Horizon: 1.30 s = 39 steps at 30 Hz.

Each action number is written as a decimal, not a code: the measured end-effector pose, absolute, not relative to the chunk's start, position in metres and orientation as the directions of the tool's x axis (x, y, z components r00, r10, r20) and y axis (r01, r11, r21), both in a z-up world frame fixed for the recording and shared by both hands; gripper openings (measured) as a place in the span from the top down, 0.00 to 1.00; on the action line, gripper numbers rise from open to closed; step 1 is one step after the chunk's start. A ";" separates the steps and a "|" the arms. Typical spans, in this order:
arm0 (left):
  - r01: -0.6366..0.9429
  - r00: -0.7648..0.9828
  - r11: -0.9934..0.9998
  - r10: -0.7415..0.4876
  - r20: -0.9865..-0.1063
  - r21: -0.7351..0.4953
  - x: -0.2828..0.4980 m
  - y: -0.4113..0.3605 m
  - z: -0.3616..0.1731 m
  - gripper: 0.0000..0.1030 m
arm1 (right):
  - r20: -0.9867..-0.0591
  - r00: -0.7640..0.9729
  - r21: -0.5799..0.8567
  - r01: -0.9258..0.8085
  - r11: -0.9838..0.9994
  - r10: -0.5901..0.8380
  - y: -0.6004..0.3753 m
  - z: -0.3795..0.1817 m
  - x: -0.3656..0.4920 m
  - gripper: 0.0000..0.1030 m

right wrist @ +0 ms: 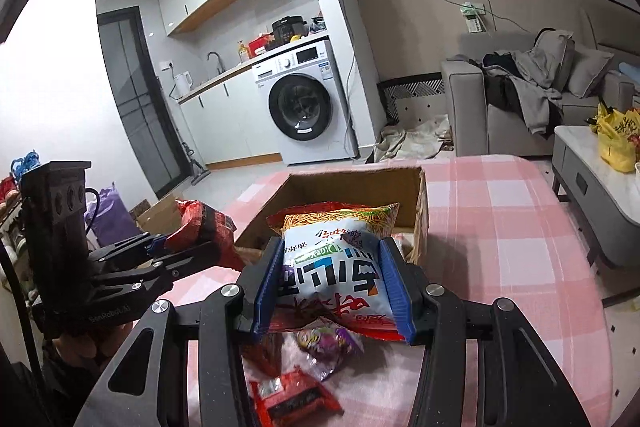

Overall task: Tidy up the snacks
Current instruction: 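Lift both bags over the SF box and open both tools to release them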

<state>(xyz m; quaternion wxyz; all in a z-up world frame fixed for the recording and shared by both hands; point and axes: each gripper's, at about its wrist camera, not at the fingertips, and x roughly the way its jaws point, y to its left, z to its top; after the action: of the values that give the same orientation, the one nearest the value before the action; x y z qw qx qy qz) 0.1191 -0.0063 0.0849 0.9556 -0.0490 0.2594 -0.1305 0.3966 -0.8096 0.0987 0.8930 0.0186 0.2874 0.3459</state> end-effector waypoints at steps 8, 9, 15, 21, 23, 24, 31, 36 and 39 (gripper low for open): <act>0.176 0.839 0.966 -0.247 -0.485 -0.187 0.162 0.003 0.085 0.59 | -0.509 0.593 0.262 -0.584 0.768 0.624 -0.796 0.100 0.425 0.53; 0.172 0.838 0.966 -0.245 -0.487 -0.190 0.166 0.004 0.084 0.59 | -0.511 0.588 0.269 -0.583 0.766 0.627 -0.794 0.100 0.429 0.53; 0.150 0.832 0.967 -0.236 -0.503 -0.205 0.200 0.008 0.078 0.59 | -0.523 0.581 0.279 -0.575 0.769 0.624 -0.781 0.093 0.453 0.53; 0.143 0.823 0.972 -0.221 -0.523 -0.185 0.233 -0.001 0.072 0.59 | -0.531 0.580 0.289 -0.561 0.776 0.618 -0.769 0.085 0.471 0.53; 0.141 0.820 0.974 -0.215 -0.530 -0.177 0.239 -0.004 0.066 0.59 | -0.538 0.576 0.289 -0.560 0.777 0.615 -0.765 0.082 0.477 0.53; 0.140 0.820 0.976 -0.209 -0.533 -0.169 0.244 -0.007 0.064 0.59 | -0.538 0.577 0.288 -0.559 0.777 0.614 -0.764 0.081 0.480 0.53; 0.142 0.804 0.978 -0.204 -0.558 -0.152 0.273 -0.020 0.044 0.59 | -0.560 0.570 0.296 -0.540 0.788 0.601 -0.756 0.070 0.497 0.53; 0.140 0.790 0.980 -0.198 -0.580 -0.143 0.295 -0.029 0.031 0.59 | -0.579 0.562 0.307 -0.522 0.796 0.591 -0.751 0.059 0.510 0.53; 0.146 0.781 0.978 -0.206 -0.590 -0.148 0.306 -0.032 0.024 0.59 | -0.588 0.559 0.304 -0.518 0.800 0.585 -0.748 0.055 0.515 0.53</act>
<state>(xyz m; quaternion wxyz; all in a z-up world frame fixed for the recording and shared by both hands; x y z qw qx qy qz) 0.3056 -0.0322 0.0240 0.9424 -0.0468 0.3177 -0.0935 0.5147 -0.7480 0.0545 0.8816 0.0480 0.3503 0.3127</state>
